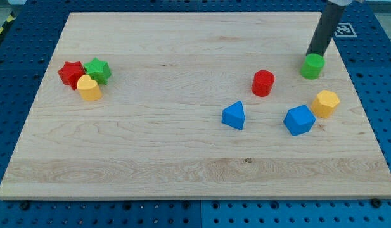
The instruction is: Move the red star and green star towards the top center of the board
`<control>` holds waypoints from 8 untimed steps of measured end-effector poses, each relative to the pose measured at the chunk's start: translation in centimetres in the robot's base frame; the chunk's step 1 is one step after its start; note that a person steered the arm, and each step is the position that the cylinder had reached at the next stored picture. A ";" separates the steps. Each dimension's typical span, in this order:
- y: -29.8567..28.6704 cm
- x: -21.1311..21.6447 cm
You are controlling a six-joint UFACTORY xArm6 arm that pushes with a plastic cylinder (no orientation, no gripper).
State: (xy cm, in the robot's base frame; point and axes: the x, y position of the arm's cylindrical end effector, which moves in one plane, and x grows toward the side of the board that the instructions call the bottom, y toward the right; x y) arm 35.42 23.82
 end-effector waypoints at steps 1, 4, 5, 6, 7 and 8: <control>0.0 1.7; -20.4 -3.0; -33.3 -3.0; -44.5 -3.0; -54.1 -2.4; -54.3 -2.2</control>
State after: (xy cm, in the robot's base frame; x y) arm 33.23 -30.44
